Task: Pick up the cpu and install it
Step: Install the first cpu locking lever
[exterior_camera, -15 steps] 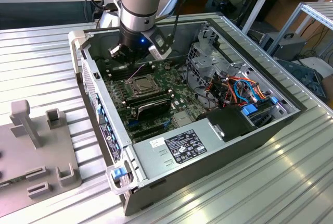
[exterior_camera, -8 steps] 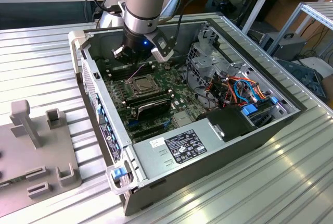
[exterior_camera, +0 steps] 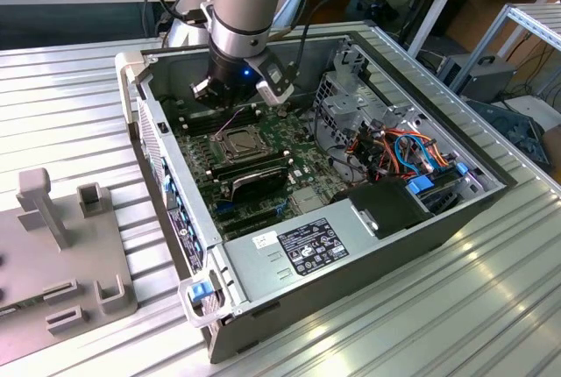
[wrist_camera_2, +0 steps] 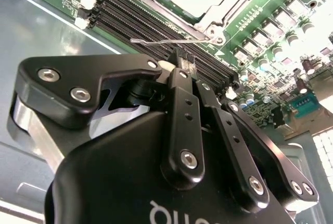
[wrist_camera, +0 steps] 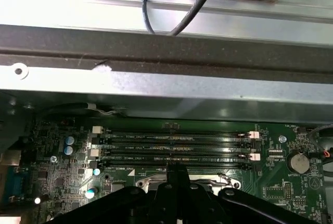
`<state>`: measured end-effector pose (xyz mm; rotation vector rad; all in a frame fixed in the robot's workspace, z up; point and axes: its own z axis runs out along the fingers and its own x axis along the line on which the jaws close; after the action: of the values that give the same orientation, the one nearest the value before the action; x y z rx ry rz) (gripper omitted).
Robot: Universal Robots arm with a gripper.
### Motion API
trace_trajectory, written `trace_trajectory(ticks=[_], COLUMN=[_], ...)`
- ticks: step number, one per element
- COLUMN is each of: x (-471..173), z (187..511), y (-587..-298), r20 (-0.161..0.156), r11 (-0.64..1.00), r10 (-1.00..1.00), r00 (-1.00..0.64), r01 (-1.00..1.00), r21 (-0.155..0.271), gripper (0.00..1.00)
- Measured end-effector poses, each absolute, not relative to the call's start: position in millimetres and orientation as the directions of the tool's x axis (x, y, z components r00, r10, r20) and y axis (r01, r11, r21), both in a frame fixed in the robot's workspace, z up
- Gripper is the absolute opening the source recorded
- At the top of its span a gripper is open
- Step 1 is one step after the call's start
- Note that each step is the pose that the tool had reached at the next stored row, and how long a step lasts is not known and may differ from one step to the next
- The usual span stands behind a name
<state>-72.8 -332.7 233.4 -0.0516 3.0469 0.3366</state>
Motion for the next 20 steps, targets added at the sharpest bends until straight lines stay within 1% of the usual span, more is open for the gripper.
trace_trajectory(ticks=[20], x=[-66.7], z=[230.8], y=[-332.0], r20=[-0.079], r11=[0.975], r10=[-0.025], r00=[-0.997], r01=[-0.042], r21=[0.218], gripper=[0.11])
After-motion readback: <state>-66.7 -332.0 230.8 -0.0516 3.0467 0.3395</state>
